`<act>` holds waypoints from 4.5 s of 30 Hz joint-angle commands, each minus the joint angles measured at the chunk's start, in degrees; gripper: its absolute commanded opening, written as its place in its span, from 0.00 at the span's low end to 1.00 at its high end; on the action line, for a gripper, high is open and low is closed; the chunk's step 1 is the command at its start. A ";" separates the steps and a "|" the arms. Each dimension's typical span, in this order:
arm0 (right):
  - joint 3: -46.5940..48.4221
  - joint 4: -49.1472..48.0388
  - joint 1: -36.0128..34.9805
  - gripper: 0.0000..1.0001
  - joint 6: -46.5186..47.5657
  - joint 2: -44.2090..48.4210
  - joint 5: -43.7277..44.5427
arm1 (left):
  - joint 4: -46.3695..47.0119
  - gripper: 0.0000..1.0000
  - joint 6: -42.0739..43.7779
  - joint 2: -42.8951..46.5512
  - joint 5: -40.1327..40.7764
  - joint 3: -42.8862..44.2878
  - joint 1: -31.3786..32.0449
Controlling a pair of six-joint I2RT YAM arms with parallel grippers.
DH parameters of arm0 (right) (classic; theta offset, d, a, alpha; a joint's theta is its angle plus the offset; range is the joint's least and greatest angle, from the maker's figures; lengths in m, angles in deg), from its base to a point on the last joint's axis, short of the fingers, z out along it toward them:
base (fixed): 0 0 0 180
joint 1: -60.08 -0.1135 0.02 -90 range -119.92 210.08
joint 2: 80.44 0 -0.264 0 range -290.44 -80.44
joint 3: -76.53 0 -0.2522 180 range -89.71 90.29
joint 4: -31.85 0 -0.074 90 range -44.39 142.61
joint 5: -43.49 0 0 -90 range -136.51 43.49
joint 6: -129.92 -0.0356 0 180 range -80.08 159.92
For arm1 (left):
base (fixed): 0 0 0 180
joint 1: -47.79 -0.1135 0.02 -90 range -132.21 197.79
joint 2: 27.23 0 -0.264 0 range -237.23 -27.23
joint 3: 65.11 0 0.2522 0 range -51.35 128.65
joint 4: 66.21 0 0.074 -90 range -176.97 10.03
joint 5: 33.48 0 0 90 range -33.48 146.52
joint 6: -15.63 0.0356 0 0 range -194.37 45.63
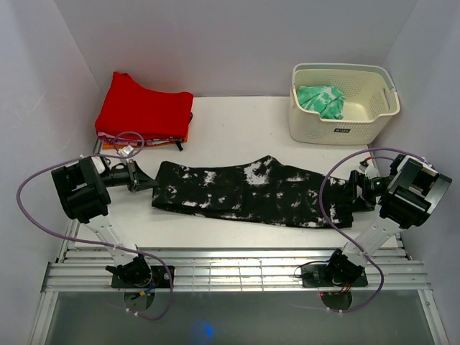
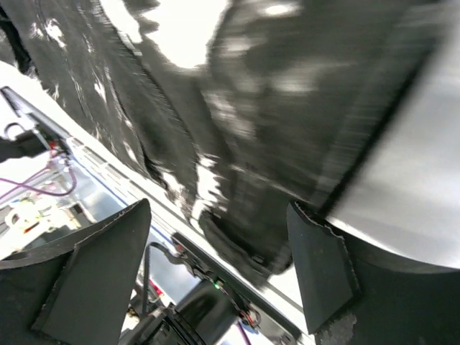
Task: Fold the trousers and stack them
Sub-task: Fold the trousers
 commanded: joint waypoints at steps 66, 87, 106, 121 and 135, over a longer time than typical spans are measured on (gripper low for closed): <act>-6.90 -28.12 -29.02 0.08 -25.81 -3.35 -15.68 | 33.10 0.00 -65.44 -5.50 40.68 35.50 72.63; -7.52 -29.44 -30.52 0.08 -27.31 -2.82 -15.94 | 34.85 0.00 -70.02 -14.38 41.30 42.97 77.82; -8.49 -30.76 -32.71 0.08 -28.19 -2.56 -15.42 | 36.26 0.00 -70.02 -19.56 42.00 47.28 77.99; 2.83 -19.08 -28.77 0.71 -21.25 0.16 -3.21 | 35.82 0.45 -64.84 -12.38 41.56 38.14 74.13; 25.25 -2.02 -23.83 0.91 -8.94 4.29 -13.95 | 34.49 0.86 -41.12 18.29 19.20 15.84 57.89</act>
